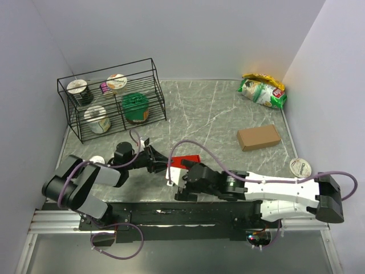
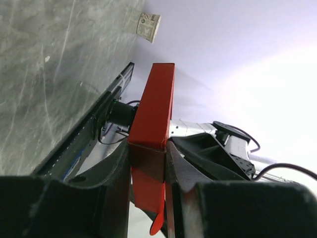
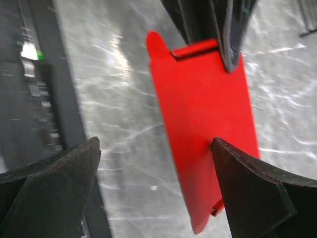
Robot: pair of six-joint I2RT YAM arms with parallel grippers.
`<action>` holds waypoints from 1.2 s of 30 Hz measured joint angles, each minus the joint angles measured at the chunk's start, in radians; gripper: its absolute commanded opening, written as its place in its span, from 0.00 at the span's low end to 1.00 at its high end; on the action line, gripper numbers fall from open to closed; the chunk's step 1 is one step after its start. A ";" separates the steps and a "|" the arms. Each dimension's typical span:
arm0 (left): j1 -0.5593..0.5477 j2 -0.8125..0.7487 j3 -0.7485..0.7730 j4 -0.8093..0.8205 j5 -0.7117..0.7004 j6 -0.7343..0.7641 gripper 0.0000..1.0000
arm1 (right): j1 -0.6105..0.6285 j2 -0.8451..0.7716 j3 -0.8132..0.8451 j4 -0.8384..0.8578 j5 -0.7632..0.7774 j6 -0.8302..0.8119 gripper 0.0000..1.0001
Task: Fold the paper box
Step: Close the paper box at the center of the board.
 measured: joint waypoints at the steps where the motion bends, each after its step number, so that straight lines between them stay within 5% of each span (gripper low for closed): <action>1: 0.006 -0.019 0.000 -0.035 0.005 0.009 0.04 | 0.012 0.019 0.000 0.005 0.037 -0.011 0.99; 9: 0.048 -0.194 -0.001 -0.288 0.049 0.090 0.04 | 0.055 0.144 0.006 0.038 0.338 -0.074 0.95; 14: 0.058 -0.260 -0.006 -0.402 0.082 0.128 0.15 | 0.058 0.179 0.006 0.084 0.435 -0.118 0.53; 18: 0.072 -0.289 -0.005 -0.477 0.089 0.141 0.75 | 0.077 0.190 0.008 0.070 0.401 -0.140 0.42; 21: 0.100 -0.301 0.001 -0.556 0.108 0.216 0.97 | 0.070 0.190 0.045 0.008 0.344 -0.122 0.40; 29: 0.326 -0.330 0.276 -0.874 0.012 0.581 0.97 | -0.044 0.217 0.240 -0.260 0.011 -0.042 0.38; 36: 0.350 -0.503 0.334 -0.892 -0.104 0.885 0.92 | -0.250 0.266 0.317 -0.441 -0.353 0.004 0.33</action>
